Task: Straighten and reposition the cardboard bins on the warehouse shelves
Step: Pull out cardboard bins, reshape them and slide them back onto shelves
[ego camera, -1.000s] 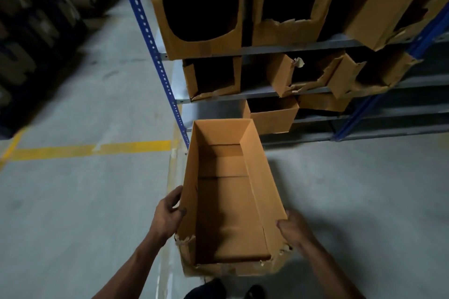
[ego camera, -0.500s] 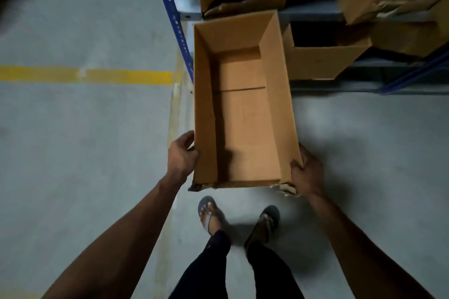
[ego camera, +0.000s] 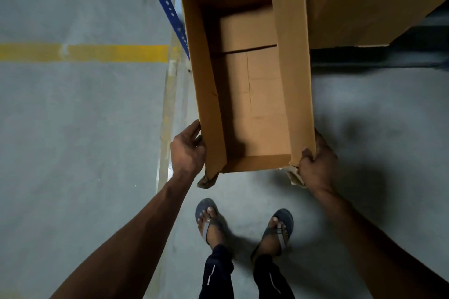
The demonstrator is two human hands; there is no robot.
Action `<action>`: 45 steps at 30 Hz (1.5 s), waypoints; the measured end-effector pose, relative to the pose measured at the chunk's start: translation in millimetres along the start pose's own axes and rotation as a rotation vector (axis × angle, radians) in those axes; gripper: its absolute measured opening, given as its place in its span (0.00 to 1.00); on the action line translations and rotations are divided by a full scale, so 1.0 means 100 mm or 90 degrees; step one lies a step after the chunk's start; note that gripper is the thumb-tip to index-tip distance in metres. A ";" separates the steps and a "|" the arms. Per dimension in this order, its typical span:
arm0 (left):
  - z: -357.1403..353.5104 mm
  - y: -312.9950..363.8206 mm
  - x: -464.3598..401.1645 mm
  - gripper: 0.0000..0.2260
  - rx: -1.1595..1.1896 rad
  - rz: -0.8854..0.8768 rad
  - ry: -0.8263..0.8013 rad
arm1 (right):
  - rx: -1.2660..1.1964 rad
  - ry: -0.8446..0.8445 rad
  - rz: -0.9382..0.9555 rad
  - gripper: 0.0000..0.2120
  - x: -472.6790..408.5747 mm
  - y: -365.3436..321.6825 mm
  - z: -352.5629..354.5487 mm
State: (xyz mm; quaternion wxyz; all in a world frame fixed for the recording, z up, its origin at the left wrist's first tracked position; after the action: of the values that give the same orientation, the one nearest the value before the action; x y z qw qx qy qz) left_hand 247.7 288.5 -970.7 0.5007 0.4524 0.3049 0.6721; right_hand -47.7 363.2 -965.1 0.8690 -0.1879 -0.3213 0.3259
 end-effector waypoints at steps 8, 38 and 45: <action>0.39 0.31 0.05 0.24 -0.040 -0.018 0.072 | 0.089 -0.078 0.014 0.31 0.42 -0.55 0.38; 0.37 0.37 -0.09 0.25 -0.070 -0.065 -0.004 | 0.070 0.036 0.051 0.29 0.36 -0.40 0.24; 0.38 0.42 -0.15 0.28 -0.106 -0.078 -0.025 | 0.140 -0.048 0.005 0.28 0.32 -0.50 0.24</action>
State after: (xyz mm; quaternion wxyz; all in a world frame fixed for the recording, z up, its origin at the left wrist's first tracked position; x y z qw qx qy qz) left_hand 267.4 259.8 -923.2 0.5825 0.4030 0.2653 0.6542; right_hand -22.8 352.0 -906.7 0.8703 -0.0803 -0.3154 0.3696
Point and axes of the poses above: each hand's wrist, its own x-axis away from the middle knuckle, its own z-axis out of the back of the hand, y = z × x, the point moved 2 cm from there along -x, towards the middle knuckle, and after that the axes turned 5 degrees about -z, right-handed, at the moved point
